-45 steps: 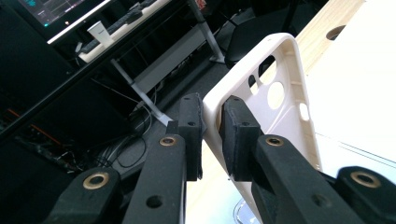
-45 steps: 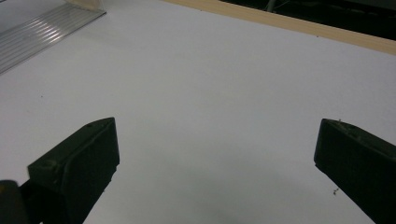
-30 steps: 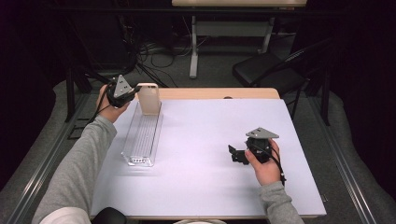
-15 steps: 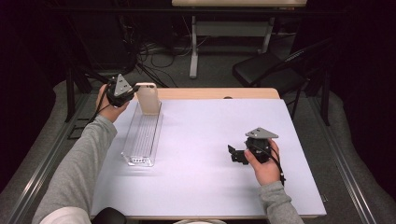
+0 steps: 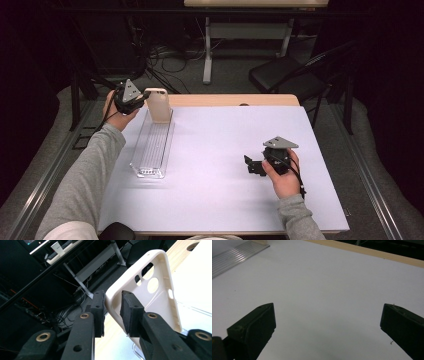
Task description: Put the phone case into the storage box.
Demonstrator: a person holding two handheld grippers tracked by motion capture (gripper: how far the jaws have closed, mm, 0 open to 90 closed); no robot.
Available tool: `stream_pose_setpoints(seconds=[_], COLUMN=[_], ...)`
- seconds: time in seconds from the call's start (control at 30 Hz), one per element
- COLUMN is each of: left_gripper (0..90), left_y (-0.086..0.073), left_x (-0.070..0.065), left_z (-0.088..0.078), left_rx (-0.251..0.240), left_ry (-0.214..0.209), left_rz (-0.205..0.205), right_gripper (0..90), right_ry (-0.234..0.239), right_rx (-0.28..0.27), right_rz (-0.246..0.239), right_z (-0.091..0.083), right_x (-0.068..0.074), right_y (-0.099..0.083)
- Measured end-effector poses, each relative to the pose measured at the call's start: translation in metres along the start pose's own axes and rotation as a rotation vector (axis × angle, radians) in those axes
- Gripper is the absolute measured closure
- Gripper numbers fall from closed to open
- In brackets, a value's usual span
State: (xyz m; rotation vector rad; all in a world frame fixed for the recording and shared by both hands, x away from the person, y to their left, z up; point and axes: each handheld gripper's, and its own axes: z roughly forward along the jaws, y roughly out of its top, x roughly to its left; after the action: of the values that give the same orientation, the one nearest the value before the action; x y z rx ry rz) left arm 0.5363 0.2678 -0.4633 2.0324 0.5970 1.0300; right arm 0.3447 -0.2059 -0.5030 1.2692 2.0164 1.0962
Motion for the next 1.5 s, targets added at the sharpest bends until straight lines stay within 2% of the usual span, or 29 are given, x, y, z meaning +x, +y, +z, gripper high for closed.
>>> stream_pose_setpoints(seconds=[0.17, 0.23, 0.37, 0.5, 0.73, 1.17, 1.5], left_gripper=[69.0, 63.7, 58.9, 50.0, 44.0, 39.9, 40.2], left_y=[-0.0007, -0.0009, -0.0008, -0.0012, -0.0022, -0.0041, -0.0036], left_x=[0.0014, 0.0016, 0.0012, 0.0019, 0.0033, 0.0059, 0.0023], left_z=[0.0001, 0.0004, 0.0016, 0.0022, 0.0025, 0.001, 0.0007], left_rx=[-0.008, -0.01, -0.015, -0.03, -0.028, -0.012, 0.028], left_ry=[-0.001, 0.001, 0.005, 0.002, 0.009, 0.014, 0.016], left_rz=[-0.008, -0.018, -0.019, -0.04, -0.042, -0.057, -0.015], right_gripper=[0.0, 0.0, 0.0, 0.0, 0.0, 0.0, 0.0], right_ry=[0.001, 0.0, 0.001, 0.002, 0.001, 0.002, 0.003], right_rx=[0.0, 0.001, 0.0, 0.0, -0.002, -0.001, 0.005], right_rz=[0.0, -0.005, -0.001, -0.003, -0.005, -0.005, -0.005], right_z=[0.0, 0.0003, 0.0, -0.0002, -0.0003, 0.0001, 0.0017], right_x=[0.0002, -0.0001, 0.0003, 0.0003, 0.0, 0.0004, 0.001], right_y=[0.0, 0.0, 0.0001, 0.0, 0.0, 0.0001, 0.0])
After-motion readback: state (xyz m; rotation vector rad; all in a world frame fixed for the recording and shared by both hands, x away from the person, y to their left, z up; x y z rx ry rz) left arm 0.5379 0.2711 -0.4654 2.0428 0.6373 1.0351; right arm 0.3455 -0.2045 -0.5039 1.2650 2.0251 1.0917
